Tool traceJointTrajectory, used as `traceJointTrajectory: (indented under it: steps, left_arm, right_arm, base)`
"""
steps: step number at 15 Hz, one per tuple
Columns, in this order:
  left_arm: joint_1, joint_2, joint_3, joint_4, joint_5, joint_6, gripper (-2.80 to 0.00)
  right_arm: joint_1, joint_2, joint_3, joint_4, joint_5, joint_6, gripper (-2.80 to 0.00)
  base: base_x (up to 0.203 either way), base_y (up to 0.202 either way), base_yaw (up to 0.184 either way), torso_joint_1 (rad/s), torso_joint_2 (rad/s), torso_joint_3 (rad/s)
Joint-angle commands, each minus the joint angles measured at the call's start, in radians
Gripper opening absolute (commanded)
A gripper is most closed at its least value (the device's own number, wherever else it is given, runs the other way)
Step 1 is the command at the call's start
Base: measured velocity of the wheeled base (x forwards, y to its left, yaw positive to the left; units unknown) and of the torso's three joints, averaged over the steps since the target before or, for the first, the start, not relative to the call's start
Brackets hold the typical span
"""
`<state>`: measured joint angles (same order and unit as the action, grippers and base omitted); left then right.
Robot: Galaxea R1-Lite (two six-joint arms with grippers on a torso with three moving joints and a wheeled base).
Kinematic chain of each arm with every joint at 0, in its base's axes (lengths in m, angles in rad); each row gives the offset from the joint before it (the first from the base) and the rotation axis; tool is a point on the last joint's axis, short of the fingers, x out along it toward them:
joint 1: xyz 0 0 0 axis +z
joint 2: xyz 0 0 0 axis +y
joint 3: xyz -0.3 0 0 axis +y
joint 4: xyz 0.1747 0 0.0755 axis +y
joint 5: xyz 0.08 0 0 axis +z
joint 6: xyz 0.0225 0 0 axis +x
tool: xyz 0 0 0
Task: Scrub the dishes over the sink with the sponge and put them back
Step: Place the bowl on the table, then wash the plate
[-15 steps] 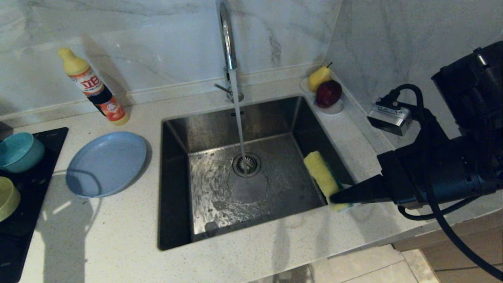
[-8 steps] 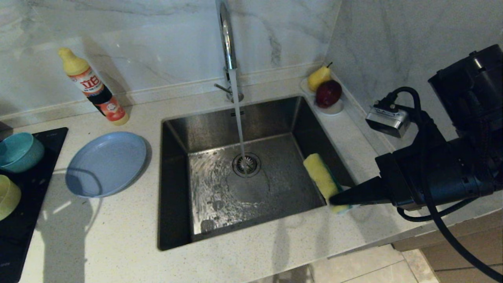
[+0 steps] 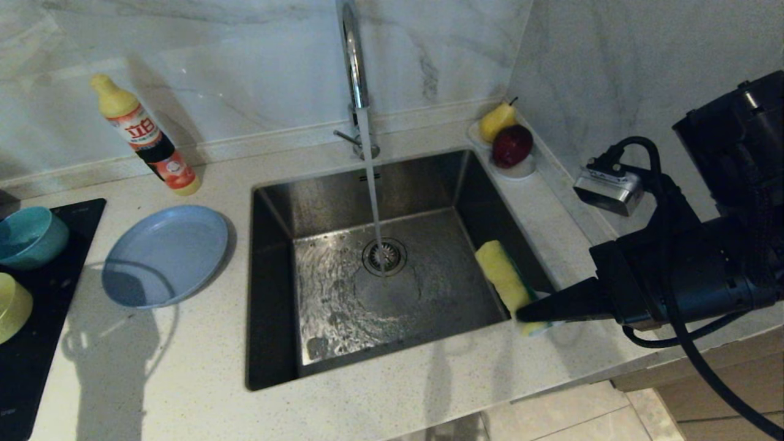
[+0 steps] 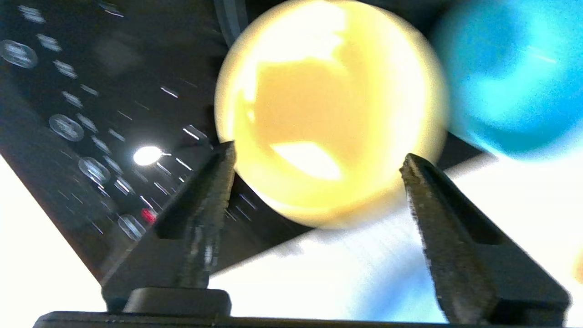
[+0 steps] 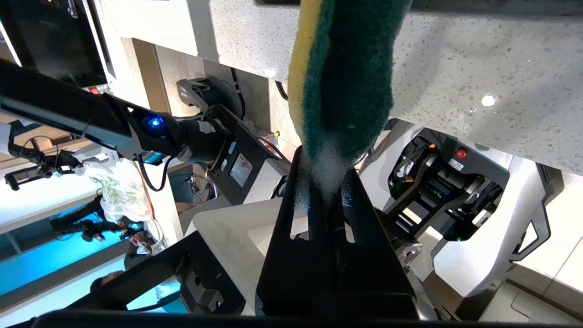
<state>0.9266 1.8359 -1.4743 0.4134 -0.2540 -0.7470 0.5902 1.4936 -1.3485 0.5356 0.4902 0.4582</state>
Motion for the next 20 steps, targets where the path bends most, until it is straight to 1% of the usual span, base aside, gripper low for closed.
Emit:
traceJointTrajectory:
  steps: [1,2,3,4,5,7,8,10,11,12,13,17,20]
  left_arm:
    - [0.0,-0.118,-0.02,0.037,-0.064,0.0,-2.8]
    - [-0.001,-0.144,-0.025,0.056,-0.096,0.011,-2.8]
    - [-0.003,-0.178,-0.024,0.065,-0.15,0.043,-2.8]
    - [-0.007,-0.217,-0.019,0.069,-0.225,0.092,-2.8]
    - [-0.025,-0.246,-0.014,0.074,-0.272,0.132,-2.8]
    - [-0.128,-0.27,-0.003,0.103,-0.277,0.18,-2.8]
    - [-0.172,-0.277,0.01,0.119,-0.267,0.221,-2.8]
    - [-0.262,-0.28,0.061,0.13,-0.237,0.324,-2.8]
    - [-0.3,-0.275,0.08,0.131,-0.216,0.352,-2.8]
    - [-0.333,-0.266,0.087,0.131,-0.197,0.363,-2.8]
    - [-0.355,-0.255,0.089,0.13,-0.185,0.37,0.0]
    - [-0.378,-0.157,0.077,0.123,-0.173,0.434,0.0]
    - [-0.379,-0.097,0.083,0.121,-0.167,0.448,0.0]
  right_arm:
    - [0.0,0.003,0.001,0.003,0.002,0.002,-2.8]
    - [0.0,0.005,0.001,0.003,0.002,0.002,-2.8]
    - [0.0,0.008,0.0,0.003,0.002,0.001,-2.8]
    - [0.0,0.011,0.0,0.003,0.002,-0.001,-2.8]
    - [0.0,0.014,0.003,0.004,0.002,-0.009,-2.8]
    - [-0.001,0.019,0.015,0.003,0.001,-0.023,-2.8]
    - [-0.001,0.015,0.015,0.003,-0.002,-0.023,-2.8]
    - [0.0,0.011,0.008,0.003,-0.002,-0.024,-2.8]
    - [0.0,0.011,0.005,0.003,-0.002,-0.024,-2.8]
    - [0.0,0.011,0.005,0.003,-0.003,-0.024,-2.8]
    - [0.0,0.01,0.005,0.003,-0.002,-0.024,-2.8]
    - [0.0,0.011,0.006,0.003,-0.004,-0.024,-2.8]
    - [-0.001,0.014,0.012,0.003,-0.004,-0.024,-2.8]
  base:
    - [0.0,0.0,0.0,0.0,0.0,0.0]
    - [0.0,0.0,0.0,0.0,0.0,0.0]
    - [0.0,0.0,0.0,0.0,0.0,0.0]
    - [0.0,0.0,0.0,0.0,0.0,0.0]
    - [0.0,0.0,0.0,0.0,0.0,0.0]
    - [0.0,0.0,0.0,0.0,0.0,0.0]
    - [0.0,0.0,0.0,0.0,0.0,0.0]
    - [0.0,0.0,0.0,0.0,0.0,0.0]
    - [0.0,0.0,0.0,0.0,0.0,0.0]
    - [0.0,0.0,0.0,0.0,0.0,0.0]
    - [0.0,0.0,0.0,0.0,0.0,0.0]
    - [0.0,0.0,0.0,0.0,0.0,0.0]
    - [0.0,0.0,0.0,0.0,0.0,0.0]
